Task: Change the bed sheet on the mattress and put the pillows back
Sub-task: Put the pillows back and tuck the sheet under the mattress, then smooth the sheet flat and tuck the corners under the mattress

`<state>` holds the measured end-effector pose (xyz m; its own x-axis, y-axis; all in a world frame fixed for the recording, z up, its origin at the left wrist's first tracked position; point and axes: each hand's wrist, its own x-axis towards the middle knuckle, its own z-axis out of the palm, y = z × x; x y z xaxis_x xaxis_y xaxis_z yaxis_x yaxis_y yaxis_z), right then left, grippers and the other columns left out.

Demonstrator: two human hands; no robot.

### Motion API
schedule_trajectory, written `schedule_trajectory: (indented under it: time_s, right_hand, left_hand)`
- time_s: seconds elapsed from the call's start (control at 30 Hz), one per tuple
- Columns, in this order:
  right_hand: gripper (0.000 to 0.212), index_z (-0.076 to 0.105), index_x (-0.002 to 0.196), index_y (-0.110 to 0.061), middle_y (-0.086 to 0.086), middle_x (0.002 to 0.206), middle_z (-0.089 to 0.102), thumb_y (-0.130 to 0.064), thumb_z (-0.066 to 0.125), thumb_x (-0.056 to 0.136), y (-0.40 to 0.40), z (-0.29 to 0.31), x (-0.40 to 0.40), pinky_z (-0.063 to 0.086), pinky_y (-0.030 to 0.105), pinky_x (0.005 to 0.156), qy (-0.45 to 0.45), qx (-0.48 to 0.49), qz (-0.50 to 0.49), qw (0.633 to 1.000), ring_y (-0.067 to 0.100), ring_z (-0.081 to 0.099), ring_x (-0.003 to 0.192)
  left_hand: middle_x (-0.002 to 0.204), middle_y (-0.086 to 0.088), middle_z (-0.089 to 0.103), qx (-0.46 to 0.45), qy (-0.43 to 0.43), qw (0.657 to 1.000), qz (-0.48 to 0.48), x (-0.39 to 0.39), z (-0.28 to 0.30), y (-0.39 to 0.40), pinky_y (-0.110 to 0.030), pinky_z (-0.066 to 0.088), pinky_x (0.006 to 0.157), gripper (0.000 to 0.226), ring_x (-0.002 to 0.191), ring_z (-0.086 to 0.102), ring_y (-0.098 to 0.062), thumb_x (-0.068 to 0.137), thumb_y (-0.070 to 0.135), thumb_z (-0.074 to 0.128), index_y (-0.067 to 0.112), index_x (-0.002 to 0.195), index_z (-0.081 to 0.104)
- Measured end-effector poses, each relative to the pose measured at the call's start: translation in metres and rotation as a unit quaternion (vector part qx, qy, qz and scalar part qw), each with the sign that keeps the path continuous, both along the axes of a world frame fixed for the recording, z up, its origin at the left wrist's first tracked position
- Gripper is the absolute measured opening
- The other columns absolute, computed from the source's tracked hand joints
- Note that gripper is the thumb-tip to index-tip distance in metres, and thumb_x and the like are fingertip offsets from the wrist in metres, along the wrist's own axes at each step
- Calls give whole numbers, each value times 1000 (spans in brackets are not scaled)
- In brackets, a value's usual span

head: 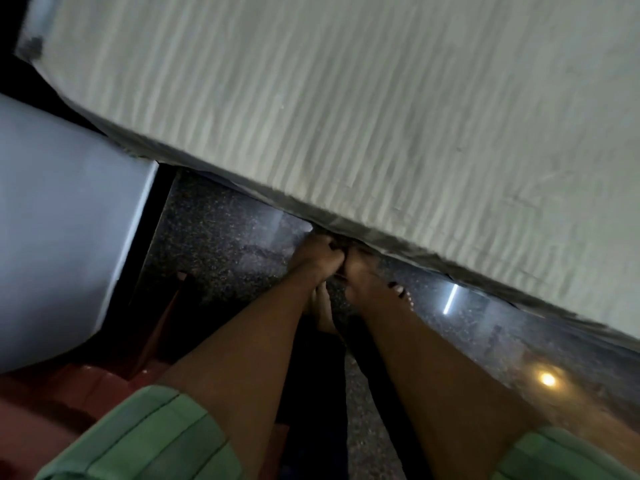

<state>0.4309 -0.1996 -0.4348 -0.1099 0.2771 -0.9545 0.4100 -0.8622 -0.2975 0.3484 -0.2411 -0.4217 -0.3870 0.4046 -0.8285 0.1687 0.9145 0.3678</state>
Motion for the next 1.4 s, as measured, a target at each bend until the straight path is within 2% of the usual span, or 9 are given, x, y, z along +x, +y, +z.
schedule_trajectory:
  time_s: [0.2, 0.33, 0.53, 0.67, 0.87, 1.03, 1.27, 1.3, 1.4]
  right_hand:
    - [41, 62, 131, -5, 10, 120, 65, -33, 49, 103, 4, 41, -10, 53, 42, 92, -8, 41, 168, 985, 27, 62, 105]
    - [73, 75, 108, -10, 21, 110, 73, -70, 41, 84, 11, 55, -34, 59, 54, 88, -22, 102, 307, 946, 39, 72, 98]
    - [31, 66, 77, -13, 0, 75, 67, -25, 50, 100, 57, 158, -104, 50, 35, 69, 75, 385, 399, 829, 19, 64, 74]
    - [21, 72, 100, -21, -4, 97, 72, -22, 51, 98, 70, 160, -146, 50, 31, 78, 114, 431, 403, 799, 14, 65, 90]
    - [37, 62, 137, -16, 2, 140, 60, -18, 47, 102, 68, 124, -205, 40, 29, 110, 164, 451, 446, 756, 17, 54, 129]
    - [52, 53, 148, -12, 11, 158, 44, -28, 44, 100, 45, 78, -274, 27, 45, 124, 248, 556, 550, 572, 28, 37, 148]
    - [61, 6, 165, -21, 0, 172, 5, -40, 22, 109, 94, 55, -383, 3, 46, 129, 224, 566, 739, 290, 22, 3, 159]
    - [62, 4, 165, -23, 0, 173, 3, -42, 21, 108, 116, 52, -397, 4, 49, 129, 196, 573, 738, 296, 23, 1, 159]
    - [62, 0, 165, -25, -2, 173, -3, -44, 19, 109, 165, 55, -431, 6, 56, 126, 59, 614, 670, 414, 25, -5, 159]
  left_hand:
    - [117, -14, 71, -26, 51, 997, -50, -21, 63, 0, -29, 48, 79, 19, 105, 65, -33, 89, 25, 58, 16, 98, 71]
    - [103, -11, 73, 10, 237, 970, -49, -44, 129, -4, -34, 50, 78, 28, 100, 67, -35, 95, 40, 58, 19, 97, 75]
    - [71, 1, 67, 86, 306, 947, 49, -103, 174, 2, -32, 48, 61, 33, 73, 66, -27, 95, 38, 55, 23, 66, 56]
    - [108, 6, 70, 160, 287, 940, 93, -134, 167, 10, -36, 54, 81, 21, 96, 65, -17, 98, 33, 49, 29, 106, 68]
    - [160, -9, 40, 198, 268, 942, 39, -197, 119, -6, -44, 29, 123, 59, 148, 38, -26, 100, 37, 35, 15, 154, 43]
    - [172, -10, 3, 65, 367, 922, 104, -301, 77, -38, -44, 11, 127, 65, 158, 6, -27, 107, 29, 40, 15, 164, 13]
    - [168, -13, 23, 111, 467, 875, 63, -326, 63, -33, -45, 23, 125, 61, 155, 23, -28, 99, 23, 32, 7, 159, 30]
    - [168, -12, 22, 122, 464, 876, 53, -329, 61, -25, -44, 23, 124, 59, 156, 22, -26, 103, 23, 31, 8, 160, 29]
    - [169, -11, 20, 151, 466, 872, 10, -344, 58, 8, -44, 22, 125, 57, 157, 17, -21, 108, 30, 31, 9, 161, 26]
